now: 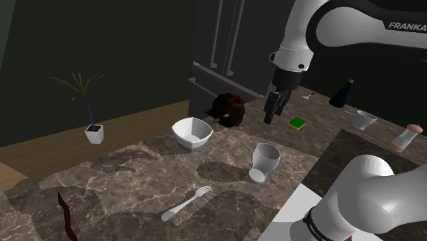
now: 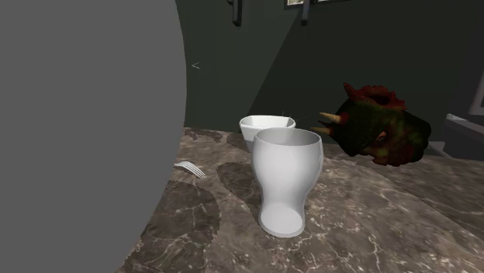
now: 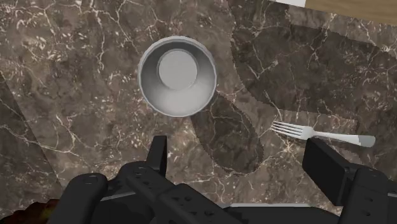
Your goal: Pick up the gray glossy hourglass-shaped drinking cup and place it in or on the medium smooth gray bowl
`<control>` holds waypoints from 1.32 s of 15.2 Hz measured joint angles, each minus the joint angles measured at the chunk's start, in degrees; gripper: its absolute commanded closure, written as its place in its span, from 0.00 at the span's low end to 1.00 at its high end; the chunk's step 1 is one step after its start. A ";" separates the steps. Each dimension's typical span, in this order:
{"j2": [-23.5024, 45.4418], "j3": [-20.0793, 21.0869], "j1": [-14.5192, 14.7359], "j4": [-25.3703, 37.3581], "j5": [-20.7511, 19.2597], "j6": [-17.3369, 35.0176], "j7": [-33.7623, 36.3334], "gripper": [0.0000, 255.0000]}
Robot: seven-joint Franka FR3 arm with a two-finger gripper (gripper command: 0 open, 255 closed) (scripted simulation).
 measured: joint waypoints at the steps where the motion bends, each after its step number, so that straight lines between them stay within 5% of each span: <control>1: 0.00 0.00 0.00 0.00 0.00 0.00 0.00 0.00; 13: -5.71 5.62 -2.61 -24.35 4.47 23.32 13.05 0.00; 20: -3.36 6.56 -2.46 -29.41 5.50 31.10 13.64 0.00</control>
